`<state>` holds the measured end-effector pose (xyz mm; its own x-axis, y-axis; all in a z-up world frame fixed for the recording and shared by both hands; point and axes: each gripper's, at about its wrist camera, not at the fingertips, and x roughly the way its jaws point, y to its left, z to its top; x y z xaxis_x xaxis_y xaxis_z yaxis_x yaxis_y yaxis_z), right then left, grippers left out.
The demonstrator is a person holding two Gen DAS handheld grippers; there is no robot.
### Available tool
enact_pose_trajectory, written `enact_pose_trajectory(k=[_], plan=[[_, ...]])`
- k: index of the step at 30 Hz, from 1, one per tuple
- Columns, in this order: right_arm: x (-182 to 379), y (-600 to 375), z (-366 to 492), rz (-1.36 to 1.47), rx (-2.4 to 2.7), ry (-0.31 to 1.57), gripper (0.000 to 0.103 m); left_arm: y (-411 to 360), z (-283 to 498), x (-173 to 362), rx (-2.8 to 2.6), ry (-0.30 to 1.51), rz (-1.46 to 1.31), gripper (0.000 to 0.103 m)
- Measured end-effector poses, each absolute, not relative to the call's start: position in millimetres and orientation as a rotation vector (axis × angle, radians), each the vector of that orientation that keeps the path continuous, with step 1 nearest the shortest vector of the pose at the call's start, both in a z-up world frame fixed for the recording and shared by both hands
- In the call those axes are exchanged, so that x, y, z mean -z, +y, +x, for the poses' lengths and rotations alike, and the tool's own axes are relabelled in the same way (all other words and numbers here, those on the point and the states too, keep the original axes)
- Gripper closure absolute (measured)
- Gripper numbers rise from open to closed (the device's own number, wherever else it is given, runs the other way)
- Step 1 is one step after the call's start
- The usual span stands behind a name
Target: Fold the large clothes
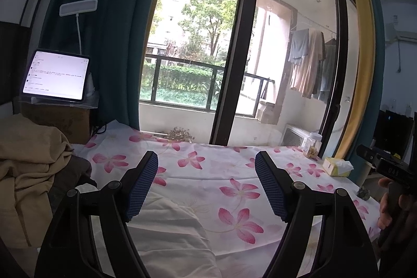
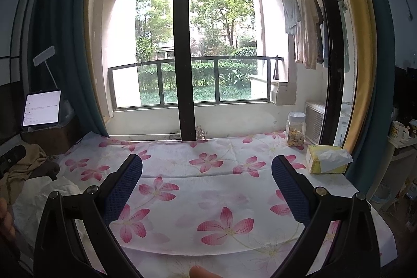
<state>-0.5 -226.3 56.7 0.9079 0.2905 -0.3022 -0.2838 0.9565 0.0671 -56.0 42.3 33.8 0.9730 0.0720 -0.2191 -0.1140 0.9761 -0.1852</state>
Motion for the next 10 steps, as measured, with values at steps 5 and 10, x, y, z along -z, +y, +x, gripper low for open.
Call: enact_pose_trajectory(k=[5, 10], plan=[[-58.4, -226.0, -1.1, 0.015, -0.300, 0.318, 0.004, 43.1, -56.5, -33.7, -0.092, 0.214, -0.196, 0.023], [-59.4, -224.7, -2.3, 0.013, -0.299, 0.316, 0.004, 45.7, -58.2, -33.3, -0.096, 0.214, -0.195, 0.023]])
